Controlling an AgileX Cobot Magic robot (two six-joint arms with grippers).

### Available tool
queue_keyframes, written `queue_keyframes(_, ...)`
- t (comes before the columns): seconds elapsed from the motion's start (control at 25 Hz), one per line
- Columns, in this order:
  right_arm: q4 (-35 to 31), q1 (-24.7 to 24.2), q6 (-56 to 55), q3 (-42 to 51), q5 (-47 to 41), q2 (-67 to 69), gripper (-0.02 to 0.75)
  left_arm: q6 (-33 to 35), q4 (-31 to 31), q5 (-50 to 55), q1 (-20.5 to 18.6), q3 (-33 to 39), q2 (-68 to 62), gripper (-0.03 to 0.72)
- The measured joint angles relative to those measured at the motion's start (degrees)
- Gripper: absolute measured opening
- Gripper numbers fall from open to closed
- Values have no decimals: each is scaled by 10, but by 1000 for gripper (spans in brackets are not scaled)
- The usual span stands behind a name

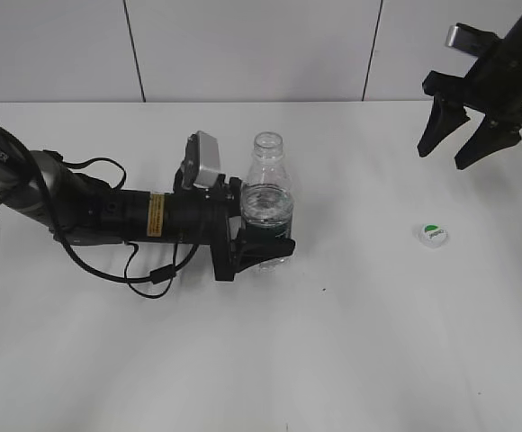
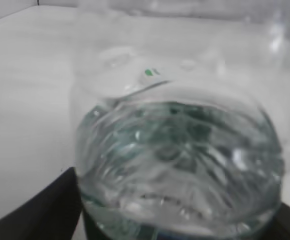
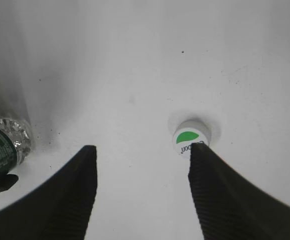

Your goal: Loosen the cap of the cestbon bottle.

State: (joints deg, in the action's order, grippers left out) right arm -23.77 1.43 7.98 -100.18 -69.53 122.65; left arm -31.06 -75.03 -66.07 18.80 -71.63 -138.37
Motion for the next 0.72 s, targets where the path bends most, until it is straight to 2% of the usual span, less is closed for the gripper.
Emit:
queue_keyframes(0.24, 0, 0, -1, 0, 0, 0, 447, -15, 0, -24, 0, 0, 9, 508)
queue_keyframes(0.4, 0, 0, -1, 0, 0, 0, 447, -32, -25, -26, 0, 0, 43, 508)
queue_keyframes(0.72, 1, 0, -1, -1, -1, 0, 447, -93, -33, -29, 0, 0, 124, 508)
